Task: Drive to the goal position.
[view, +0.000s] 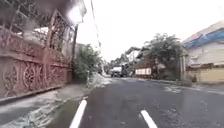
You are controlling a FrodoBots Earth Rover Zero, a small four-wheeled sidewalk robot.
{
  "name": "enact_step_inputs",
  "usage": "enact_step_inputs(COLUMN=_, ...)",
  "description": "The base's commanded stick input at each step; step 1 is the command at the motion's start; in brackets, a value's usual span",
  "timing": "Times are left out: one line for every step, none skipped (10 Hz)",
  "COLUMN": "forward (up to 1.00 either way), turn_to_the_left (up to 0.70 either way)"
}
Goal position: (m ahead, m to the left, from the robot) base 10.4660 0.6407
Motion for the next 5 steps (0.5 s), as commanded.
enact_step_inputs(forward=1.00, turn_to_the_left=0.06)
enact_step_inputs(forward=1.00, turn_to_the_left=0.01)
enact_step_inputs(forward=1.00, turn_to_the_left=0.03)
enact_step_inputs(forward=1.00, turn_to_the_left=0.08)
enact_step_inputs(forward=1.00, turn_to_the_left=0.16)
